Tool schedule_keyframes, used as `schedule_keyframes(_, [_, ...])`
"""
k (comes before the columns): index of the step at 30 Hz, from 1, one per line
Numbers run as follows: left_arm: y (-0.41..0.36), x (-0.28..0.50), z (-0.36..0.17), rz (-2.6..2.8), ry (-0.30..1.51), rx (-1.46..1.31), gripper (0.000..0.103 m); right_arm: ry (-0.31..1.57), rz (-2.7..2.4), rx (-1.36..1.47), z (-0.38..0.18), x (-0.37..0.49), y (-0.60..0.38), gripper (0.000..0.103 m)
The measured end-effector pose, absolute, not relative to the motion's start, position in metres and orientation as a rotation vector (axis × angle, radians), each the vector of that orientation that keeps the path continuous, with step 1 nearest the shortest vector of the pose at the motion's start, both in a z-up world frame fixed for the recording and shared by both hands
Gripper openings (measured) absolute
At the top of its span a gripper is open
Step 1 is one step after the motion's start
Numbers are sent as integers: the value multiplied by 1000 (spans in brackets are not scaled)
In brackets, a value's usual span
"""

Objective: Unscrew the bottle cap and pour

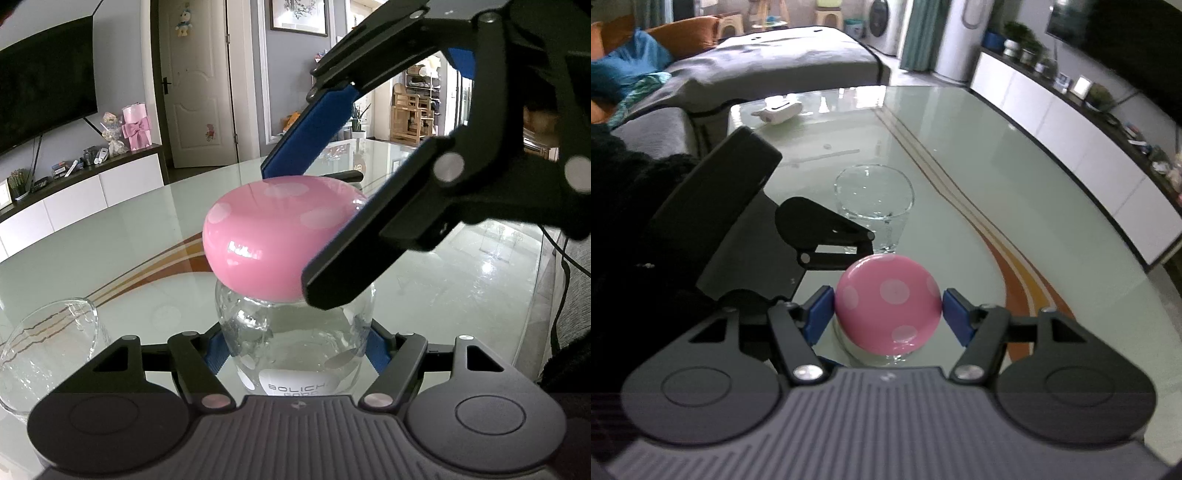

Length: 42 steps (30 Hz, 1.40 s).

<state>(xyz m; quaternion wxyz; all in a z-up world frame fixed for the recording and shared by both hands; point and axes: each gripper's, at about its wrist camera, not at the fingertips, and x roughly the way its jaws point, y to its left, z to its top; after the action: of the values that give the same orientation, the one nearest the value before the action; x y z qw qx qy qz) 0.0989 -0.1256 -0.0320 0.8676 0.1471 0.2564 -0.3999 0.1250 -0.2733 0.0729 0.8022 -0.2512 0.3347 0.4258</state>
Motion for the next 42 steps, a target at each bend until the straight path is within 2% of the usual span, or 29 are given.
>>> schedule_keyframes(42, [-117, 98, -27, -822, 538, 296, 74, 682, 1012, -472, 84, 132, -290, 64])
